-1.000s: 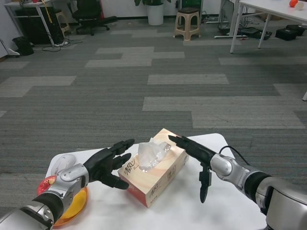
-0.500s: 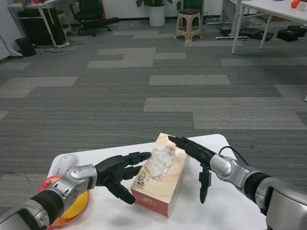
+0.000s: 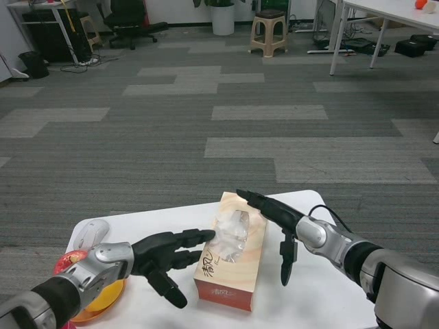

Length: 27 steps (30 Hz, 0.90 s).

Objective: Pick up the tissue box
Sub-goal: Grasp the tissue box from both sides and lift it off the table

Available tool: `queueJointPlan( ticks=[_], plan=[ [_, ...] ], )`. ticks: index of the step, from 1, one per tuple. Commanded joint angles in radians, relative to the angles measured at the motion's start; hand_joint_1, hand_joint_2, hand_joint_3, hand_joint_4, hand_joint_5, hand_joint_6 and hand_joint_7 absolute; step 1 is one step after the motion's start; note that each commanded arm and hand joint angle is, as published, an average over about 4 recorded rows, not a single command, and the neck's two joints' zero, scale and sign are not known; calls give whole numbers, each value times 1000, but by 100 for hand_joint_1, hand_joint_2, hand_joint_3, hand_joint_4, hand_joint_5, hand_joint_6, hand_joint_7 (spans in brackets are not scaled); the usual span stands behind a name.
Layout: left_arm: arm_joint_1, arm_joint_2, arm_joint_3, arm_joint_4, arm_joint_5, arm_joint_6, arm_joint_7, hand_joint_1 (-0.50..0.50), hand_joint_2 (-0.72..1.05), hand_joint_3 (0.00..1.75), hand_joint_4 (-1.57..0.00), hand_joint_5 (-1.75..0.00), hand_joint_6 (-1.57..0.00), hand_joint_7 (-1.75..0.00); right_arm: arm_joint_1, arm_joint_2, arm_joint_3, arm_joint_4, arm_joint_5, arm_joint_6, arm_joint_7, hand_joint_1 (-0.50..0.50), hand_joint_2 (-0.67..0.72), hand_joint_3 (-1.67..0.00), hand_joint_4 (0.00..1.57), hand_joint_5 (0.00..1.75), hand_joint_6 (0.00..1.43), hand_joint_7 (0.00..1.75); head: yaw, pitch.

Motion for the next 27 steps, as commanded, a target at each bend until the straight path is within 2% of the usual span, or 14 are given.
queueJointPlan(
  ticks=[1,6,10,14,16,22,25,27],
  plan=[
    [32,43,-42,-8,-16,32,-7,50,69,9,-4,0,0,0,-28,9,-6,13,0,4,-11,-46,47,-16,0,0,0,0,1,-4],
    [45,63,-63,-7,-40,34,-10,50,69,7,-4,0,0,0,-30,16,-5,15,0,5,-16,-46,47,-16,0,0,0,0,0,-1],
    [59,68,-35,-2,-51,33,-12,50,69,9,-4,0,0,0,-31,17,-9,15,0,4,-17,-46,47,-16,0,0,0,0,-1,0],
    [73,63,42,14,-49,11,-12,50,69,0,-4,0,0,0,-31,17,-17,10,0,4,-18,-46,47,-16,0,0,0,0,-4,3],
    [80,59,88,25,-45,-5,-12,50,69,4,-4,0,0,0,-31,17,-25,5,0,3,-18,-46,47,-16,0,0,0,0,-5,3],
    [88,28,251,62,-3,-53,-9,50,69,2,-4,0,0,0,-13,13,-71,-24,14,-17,-17,-46,47,-16,0,0,0,0,-8,2],
    [78,11,280,79,0,-70,-8,50,69,9,-4,0,0,0,-4,12,-98,-34,16,-21,-16,-46,44,-16,0,0,0,0,-10,3],
    [68,2,288,91,-8,-83,-7,50,69,7,-4,0,0,0,2,11,-120,-41,16,-23,-16,-46,41,-16,0,0,0,0,-9,3]
  ],
)
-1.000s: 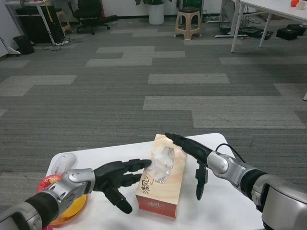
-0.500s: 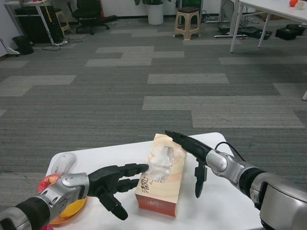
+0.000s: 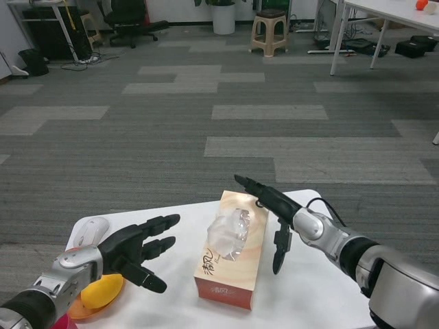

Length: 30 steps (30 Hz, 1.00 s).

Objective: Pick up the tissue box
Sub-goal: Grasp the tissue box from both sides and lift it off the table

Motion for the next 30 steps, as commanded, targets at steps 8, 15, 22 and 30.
queueJointPlan(
  ticks=[8,15,22,30],
  plan=[
    [-21,-19,40,30,-46,-60,5,50,69,2,-4,0,0,0,26,-7,-131,-21,8,-30,-2,-46,34,-16,0,0,0,0,18,7],
    [-6,-28,67,29,-93,-91,12,50,69,9,-5,0,0,0,43,-23,-230,-30,7,-34,4,-46,34,-16,0,0,0,0,19,18],
    [-14,-49,91,42,-133,-128,24,50,69,0,-7,0,0,0,66,-43,-306,-32,6,-39,6,-46,31,-16,0,0,0,0,5,20],
    [-34,-63,80,73,-145,-131,35,50,69,9,-7,0,0,0,79,-53,-390,-35,4,-40,6,-46,25,-16,0,0,0,0,-1,20]
  ],
)
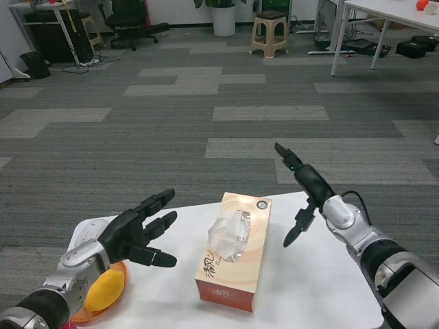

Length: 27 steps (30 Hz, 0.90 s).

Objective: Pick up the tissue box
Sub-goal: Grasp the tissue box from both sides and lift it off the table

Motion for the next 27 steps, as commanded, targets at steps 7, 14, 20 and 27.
queueJointPlan(
  ticks=[7,14,20,27],
  plan=[
    [-54,-34,-21,77,-9,-21,38,50,69,0,-7,0,0,0,-4,-22,-67,47,-2,-7,2,-46,22,-16,0,0,0,0,-2,-1],
    [-84,-48,-36,113,-9,-27,46,50,69,4,-7,0,0,0,-32,-31,-63,144,-8,-3,13,-46,22,-16,0,0,0,0,0,-12],
    [-93,-64,-47,119,-9,-34,50,50,69,2,-7,0,0,0,-49,-28,0,230,-27,26,17,-45,22,-16,0,0,0,0,-5,-14],
    [-82,-73,-67,107,-9,-44,49,50,69,4,-7,0,0,0,-49,2,137,263,-25,43,15,-45,22,-16,0,0,0,0,-17,-7]
  ],
)
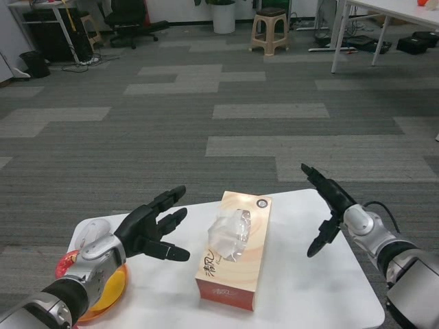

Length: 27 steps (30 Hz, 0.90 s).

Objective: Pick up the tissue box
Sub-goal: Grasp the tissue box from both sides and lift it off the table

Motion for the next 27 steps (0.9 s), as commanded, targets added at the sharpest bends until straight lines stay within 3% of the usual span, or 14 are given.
queueJointPlan(
  ticks=[1,8,17,27],
  plan=[
    [-3,3,-11,-10,-4,-11,3,50,69,4,-7,0,0,0,-17,25,60,18,3,11,-1,-45,23,-16,0,0,0,0,-2,4],
    [-5,1,-27,-15,-4,-11,3,50,69,7,-7,0,0,0,-52,76,178,79,4,42,-40,-44,33,-16,0,0,0,0,-5,1],
    [-11,1,-45,-23,-4,-11,3,50,69,4,-7,0,0,0,-72,103,265,105,1,61,-77,-46,34,-16,0,0,0,0,-9,-2],
    [-12,1,-62,-23,-4,-11,3,50,69,4,-7,0,0,0,-106,127,468,97,0,77,-117,-45,34,-16,0,0,0,0,-11,2]
  ],
)
